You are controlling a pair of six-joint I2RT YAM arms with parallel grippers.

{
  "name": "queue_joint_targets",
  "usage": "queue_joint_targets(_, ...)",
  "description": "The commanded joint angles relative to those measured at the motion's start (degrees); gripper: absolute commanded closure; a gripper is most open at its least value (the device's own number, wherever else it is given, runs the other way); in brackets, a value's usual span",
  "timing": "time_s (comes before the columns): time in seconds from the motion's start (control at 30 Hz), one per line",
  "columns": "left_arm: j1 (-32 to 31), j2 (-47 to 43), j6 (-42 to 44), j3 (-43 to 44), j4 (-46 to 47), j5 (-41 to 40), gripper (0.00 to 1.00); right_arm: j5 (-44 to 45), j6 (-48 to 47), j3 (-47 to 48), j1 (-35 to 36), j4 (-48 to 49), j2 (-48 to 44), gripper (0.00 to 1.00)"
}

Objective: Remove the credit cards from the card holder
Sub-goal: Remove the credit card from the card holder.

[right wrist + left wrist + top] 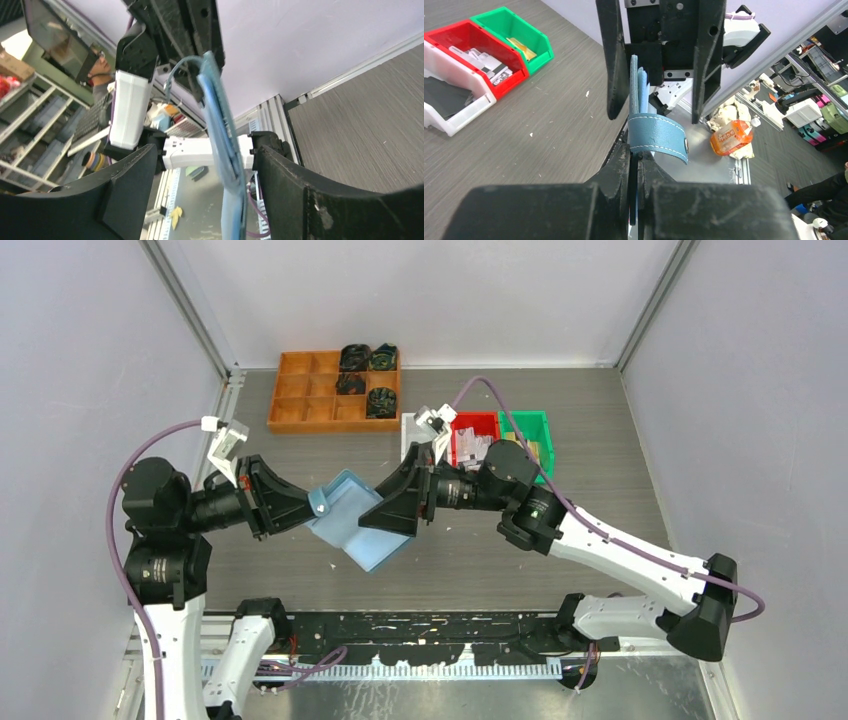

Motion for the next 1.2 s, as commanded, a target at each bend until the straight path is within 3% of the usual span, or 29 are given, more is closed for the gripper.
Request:
queue_joint_targets(0.0,0.0,-1.1,-0.1,0.0,3.6,-1.1,1.00,7.3,4.9,3.2,-0.2,2.2,2.2,0.24)
queue_joint_targets(0.4,0.0,-0.8,-1.7,1.3,4.3,-0.4,1.00,12.6,0.3,2.7,-0.1,-4.0,1.9,0.49)
queue_joint_targets(0.5,0.0,-0.6,-2.9,1.2,5.5,-0.5,1.00,10.4,-1.5,0.5,-0.1,-3.6,-0.1,0.45)
queue_joint_targets(0.67,0.0,-0.4,-3.0,1.2,5.8,-0.7,1.00,2.3,-6.2,-0.7,-0.1,-5.5,-5.3,0.22)
queue_joint_targets(0.87,0.0,-0.6,-3.1,0.8,6.2,-1.5,1.00,9.9,-7.0,1.9,-0.9,-7.8,-9.5,0.10)
queue_joint_targets(1.0,0.0,-0.6,-3.5,0.8,6.4,-1.8,1.00,15.1,-5.4,5.8,-0.9,-11.3,-4.4,0.11)
queue_joint_targets(1.17,0.0,-0.7,-3.6,0.9,6.4,-1.6,1.00,19.2,-5.1,9.2,-0.1,-12.7,0.8,0.22)
